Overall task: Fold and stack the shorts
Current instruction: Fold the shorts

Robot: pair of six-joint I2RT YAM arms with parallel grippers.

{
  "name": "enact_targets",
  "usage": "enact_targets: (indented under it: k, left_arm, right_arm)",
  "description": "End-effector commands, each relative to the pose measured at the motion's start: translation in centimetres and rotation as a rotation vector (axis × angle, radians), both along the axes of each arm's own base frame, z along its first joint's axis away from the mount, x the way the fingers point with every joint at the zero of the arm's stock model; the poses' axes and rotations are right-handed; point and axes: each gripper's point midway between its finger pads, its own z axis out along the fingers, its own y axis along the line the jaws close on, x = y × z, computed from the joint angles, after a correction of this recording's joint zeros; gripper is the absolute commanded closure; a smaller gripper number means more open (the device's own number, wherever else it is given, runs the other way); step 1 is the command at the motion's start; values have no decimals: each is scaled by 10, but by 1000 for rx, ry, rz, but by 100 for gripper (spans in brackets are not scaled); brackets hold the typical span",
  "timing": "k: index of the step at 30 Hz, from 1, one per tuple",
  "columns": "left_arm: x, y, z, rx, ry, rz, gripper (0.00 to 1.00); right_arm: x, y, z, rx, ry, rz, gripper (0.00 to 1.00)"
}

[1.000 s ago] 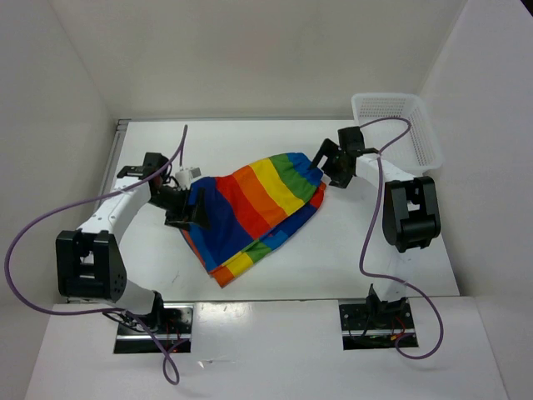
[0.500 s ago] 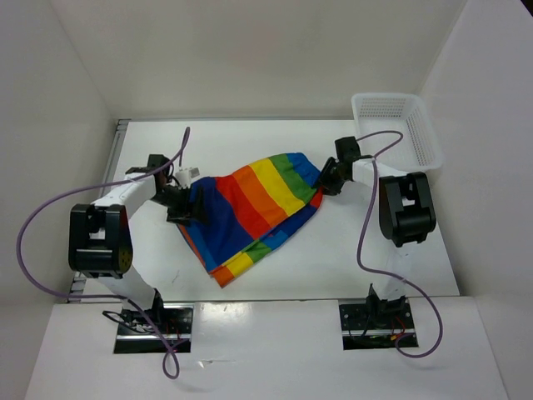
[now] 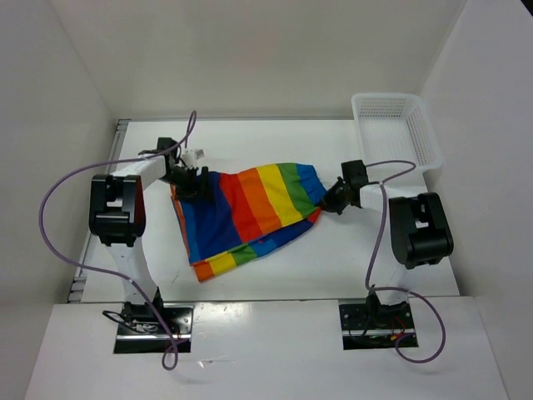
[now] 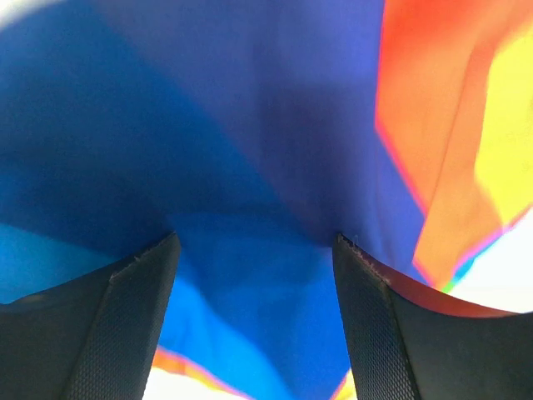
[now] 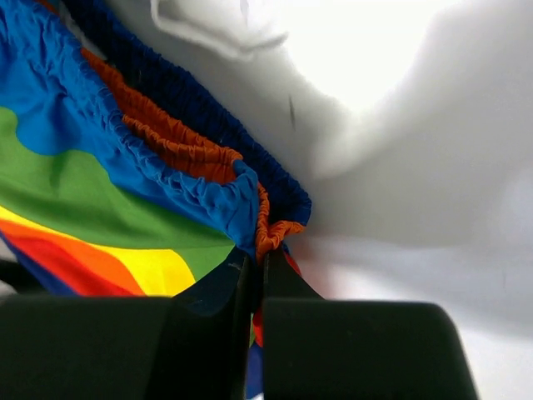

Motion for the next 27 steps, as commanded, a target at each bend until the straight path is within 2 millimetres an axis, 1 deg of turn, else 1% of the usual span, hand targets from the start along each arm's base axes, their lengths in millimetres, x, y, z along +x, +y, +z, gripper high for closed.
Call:
enact_targets:
  k: [1,2,3,4,5,6,7,8,9,10,11,12,13,14,15,16,17,18,19,20,21,22,23,24,25,26,27]
  left_arm:
    - [57,9,5,48,-150,-3,19]
    - [65,9,7,48,-163,-3,19]
    - [73,9,1,48,-166,-3,19]
    - [81,10,3,49,-181,-2,19]
    - [97,10,6,49,-207,-2,19]
    - [105,10,9,49,-224,-1,19]
    - [113,10,12,49,-241,-1,19]
    - [117,10,12,49,-235,-1,19]
    - [135,12,35,64,-295,6,19]
    - [141,14,45,73,-312,10,19]
    - [146,16,60,84,-344,16,19]
    - [151,18,77,94,-378,22,19]
    - [149,20,84,105,-385,27,19]
    - [148,20,104,105,-425,29,18]
    - [146,24,112,107,-432,39,18]
    - [137,24,106,107,-410,38,18]
    - [128,22,113,95,-408,32,18]
    - [120,22,111,95,-396,31,18]
    - [103,17,105,71,-372,20,18]
    - [95,17,101,71,-362,19,18]
    - [86,19,97,58,-348,23,18]
    - [76,19,101,58,-349,23,18]
    - [59,19,86,57,-299,22,18]
    - [50,18,88,57,-297,22,18]
    - [41,18,83,57,-279,21,18]
    - [31,20,76,68,-259,25,18]
    - [13,21,65,79,-214,28,19]
  right_arm:
    - [-18,23,9,63,5,-10,98]
    - [-20,34,14,79,-11,22,89]
    - [-23,38,14,64,-24,75,76]
    - [-28,41,17,52,-10,114,64]
    - [-22,46,28,19,-46,184,38]
    - [-23,42,26,-16,-34,208,24]
    - [-31,36,23,-51,10,226,14]
    - [-24,26,26,-119,1,212,5]
    - [-22,18,35,-174,-28,226,3]
    - [-18,6,41,-240,-38,204,1]
    - [-15,1,48,-271,-61,197,0]
    - [-7,-9,58,-294,-94,181,0]
    - [3,-11,68,-296,-132,176,0]
    - [9,-13,71,-301,-142,174,2]
    - [25,-17,82,-315,-184,179,3]
    - [31,-13,71,-313,-161,212,3]
    - [34,-8,66,-299,-144,251,4]
    - [46,-2,54,-304,-137,314,5]
    - [42,9,46,-255,-106,379,7]
    - [47,14,45,-238,-107,417,8]
    - [47,18,37,-225,-96,454,10]
    - [40,21,21,-205,-49,481,12]
    - [34,25,15,-172,-31,498,18]
    - [33,26,13,-167,-38,509,21]
    - [30,26,9,-167,-34,510,24]
    - [27,25,3,-167,-31,510,32]
    - [26,25,0,-167,-31,510,35]
